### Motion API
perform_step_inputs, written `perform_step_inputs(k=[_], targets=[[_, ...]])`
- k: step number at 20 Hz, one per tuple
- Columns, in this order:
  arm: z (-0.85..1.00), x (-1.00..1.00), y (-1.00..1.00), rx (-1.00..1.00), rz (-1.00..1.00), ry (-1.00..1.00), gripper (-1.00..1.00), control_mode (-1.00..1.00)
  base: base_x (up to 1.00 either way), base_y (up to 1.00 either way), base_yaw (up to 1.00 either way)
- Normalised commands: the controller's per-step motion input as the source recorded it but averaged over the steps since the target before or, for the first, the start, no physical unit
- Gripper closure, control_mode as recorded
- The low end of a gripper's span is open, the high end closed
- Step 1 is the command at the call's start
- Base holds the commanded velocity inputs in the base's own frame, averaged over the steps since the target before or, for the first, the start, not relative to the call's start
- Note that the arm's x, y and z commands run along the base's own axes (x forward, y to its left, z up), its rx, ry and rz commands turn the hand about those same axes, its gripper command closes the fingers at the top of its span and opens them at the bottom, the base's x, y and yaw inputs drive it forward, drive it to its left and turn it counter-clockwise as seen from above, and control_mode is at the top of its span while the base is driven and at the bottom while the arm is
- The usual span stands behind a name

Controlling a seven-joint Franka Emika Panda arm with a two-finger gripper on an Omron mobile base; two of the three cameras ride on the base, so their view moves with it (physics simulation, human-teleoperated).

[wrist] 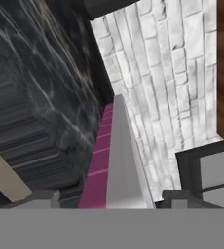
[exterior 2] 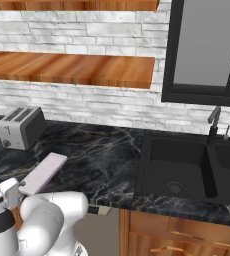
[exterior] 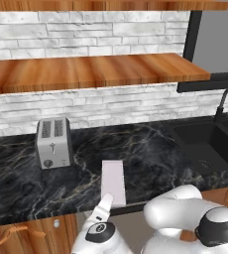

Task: The ice cube tray has been filled with water. Take the tray and place it in the freezer to make ice. Close the freezer door after placing the tray.

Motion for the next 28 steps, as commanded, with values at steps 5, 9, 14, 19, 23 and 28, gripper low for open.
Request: perform_step_inputs(k=[5,9,14,19,23,28], targets=[[0.07,-0.01,0.0,0.0,0.0,0.0,1.0,-1.0,0.0,0.0,0.0],[0.46,-0.16,0.0,0.0,0.0,0.0,1.0,-1.0,0.0,0.0,0.0],[0.76,-0.16,0.0,0.0,0.0,0.01,1.0,-1.0,0.0,0.0,0.0],[0.89,-0.03,-0.03,0.0,0.0,0.1,1.0,-1.0,0.0,0.0,0.0],[0.85,0.0,-0.18,0.0,0.0,0.11,1.0,-1.0,0.0,0.0,0.0],[0.7,0.0,-0.24,-0.01,-0.05,0.02,1.0,-1.0,0.0,0.0,0.0]])
